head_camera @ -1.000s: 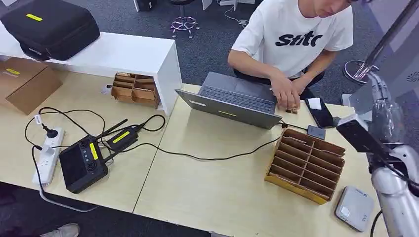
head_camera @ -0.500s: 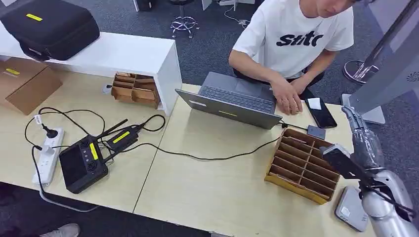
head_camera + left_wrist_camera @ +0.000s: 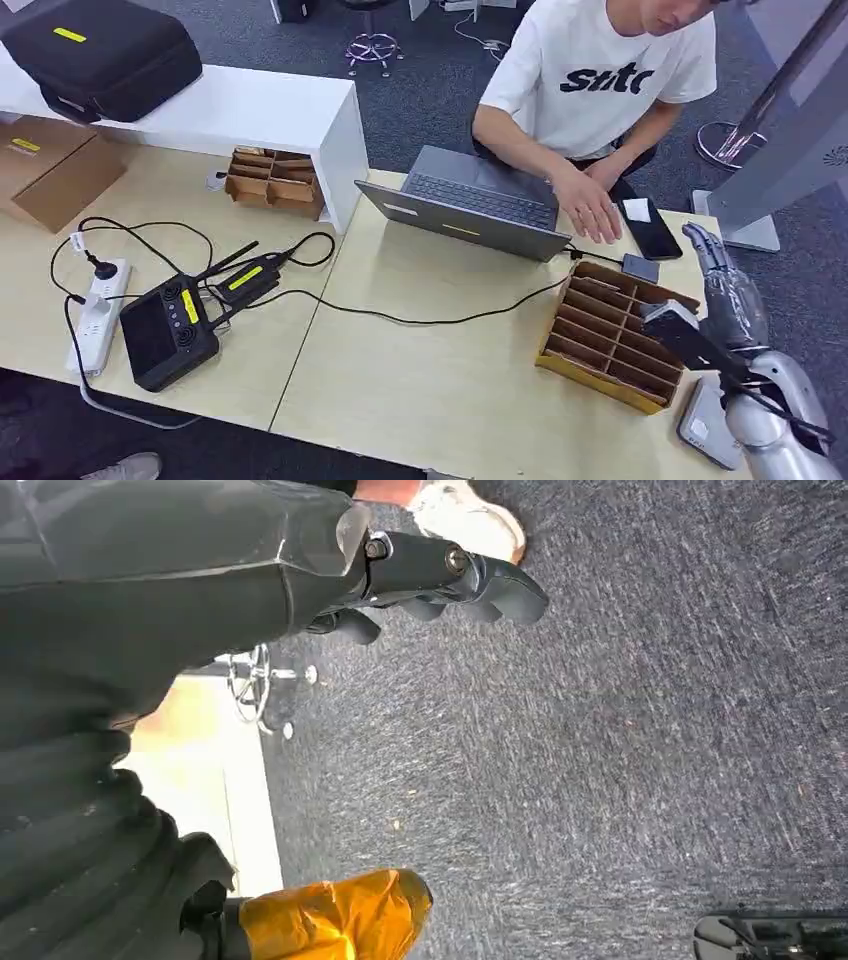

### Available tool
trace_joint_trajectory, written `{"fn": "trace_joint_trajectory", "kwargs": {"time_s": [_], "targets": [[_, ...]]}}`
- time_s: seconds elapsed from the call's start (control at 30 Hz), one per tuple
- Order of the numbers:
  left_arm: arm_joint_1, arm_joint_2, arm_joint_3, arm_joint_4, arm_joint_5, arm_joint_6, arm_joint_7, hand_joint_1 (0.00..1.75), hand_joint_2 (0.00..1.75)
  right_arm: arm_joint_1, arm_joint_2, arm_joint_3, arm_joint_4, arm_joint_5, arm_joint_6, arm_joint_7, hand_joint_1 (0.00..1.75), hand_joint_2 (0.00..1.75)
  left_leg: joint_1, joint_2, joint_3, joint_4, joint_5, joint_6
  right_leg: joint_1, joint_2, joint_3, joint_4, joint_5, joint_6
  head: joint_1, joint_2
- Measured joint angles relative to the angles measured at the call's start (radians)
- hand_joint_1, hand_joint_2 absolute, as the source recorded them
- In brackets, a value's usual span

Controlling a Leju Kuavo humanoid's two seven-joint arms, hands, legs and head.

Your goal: Pass the card to the sensor for recognition and then transmit it.

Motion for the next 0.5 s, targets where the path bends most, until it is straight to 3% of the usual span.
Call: {"fn": "trace_joint_trajectory", "kwargs": {"time_s": [0.13, 0.5], "targets": [[0.000, 0.000, 0.000, 0.000, -0.003, 0.000, 0.000, 0.00, 1.75, -0.002, 0.000, 0.009, 0.021, 0.101, -0.071, 0.053, 0.00, 1.75, 0.000, 0.000, 0.000, 0.000, 0.000, 0.000, 0.000, 0.000, 0.000, 0.000, 0.000, 0.000, 0.000, 0.000], [0.000, 0.000, 0.000, 0.000, -0.005, 0.000, 0.000, 0.00, 1.75, -0.003, 0.000, 0.029, 0.047, 0.110, -0.077, 0.059, 0.00, 1.75, 0.000, 0.000, 0.000, 0.000, 0.000, 0.000, 0.000, 0.000, 0.000, 0.000, 0.000, 0.000, 0.000, 0.000]]}}
